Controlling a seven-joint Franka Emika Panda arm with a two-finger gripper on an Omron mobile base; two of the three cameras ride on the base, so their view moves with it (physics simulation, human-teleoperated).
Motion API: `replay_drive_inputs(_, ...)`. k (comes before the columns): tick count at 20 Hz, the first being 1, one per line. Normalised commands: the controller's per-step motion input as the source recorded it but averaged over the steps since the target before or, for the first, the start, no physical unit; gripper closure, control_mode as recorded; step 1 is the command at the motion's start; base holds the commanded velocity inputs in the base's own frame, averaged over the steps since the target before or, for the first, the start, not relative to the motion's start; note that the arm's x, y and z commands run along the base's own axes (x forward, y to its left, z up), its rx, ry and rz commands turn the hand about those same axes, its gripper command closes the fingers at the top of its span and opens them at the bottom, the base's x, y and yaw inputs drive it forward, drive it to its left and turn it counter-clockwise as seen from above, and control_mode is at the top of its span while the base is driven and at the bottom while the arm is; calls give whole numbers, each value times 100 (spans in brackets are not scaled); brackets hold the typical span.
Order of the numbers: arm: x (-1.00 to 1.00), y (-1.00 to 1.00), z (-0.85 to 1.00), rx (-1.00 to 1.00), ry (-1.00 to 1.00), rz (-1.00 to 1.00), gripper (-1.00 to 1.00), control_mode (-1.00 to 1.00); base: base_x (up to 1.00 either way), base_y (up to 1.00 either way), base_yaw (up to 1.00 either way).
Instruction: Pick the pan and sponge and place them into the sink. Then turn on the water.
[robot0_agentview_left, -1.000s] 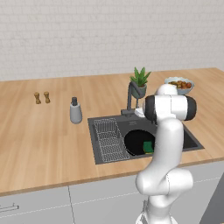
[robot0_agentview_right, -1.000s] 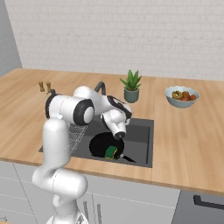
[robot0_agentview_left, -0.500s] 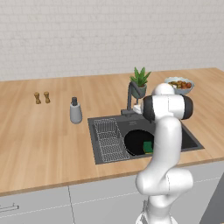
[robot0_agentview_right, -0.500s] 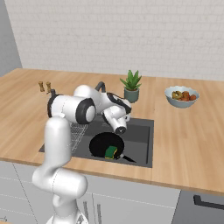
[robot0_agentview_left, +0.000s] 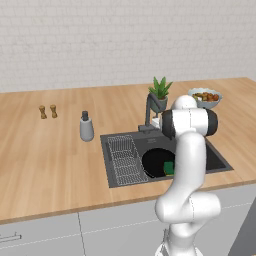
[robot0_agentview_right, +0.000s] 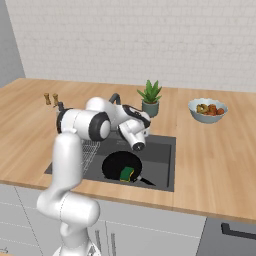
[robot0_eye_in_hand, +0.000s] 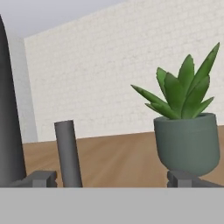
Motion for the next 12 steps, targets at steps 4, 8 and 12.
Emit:
replay_drive_inputs(4,5,0,0,0,1,0,-100,-100,0,0,0)
replay_drive_inputs(8,7,0,0,0,0,0,-100,-100,0,0,0)
replay_drive_inputs(12,1,0,0,0,0,0,-100,-100,0,0,0)
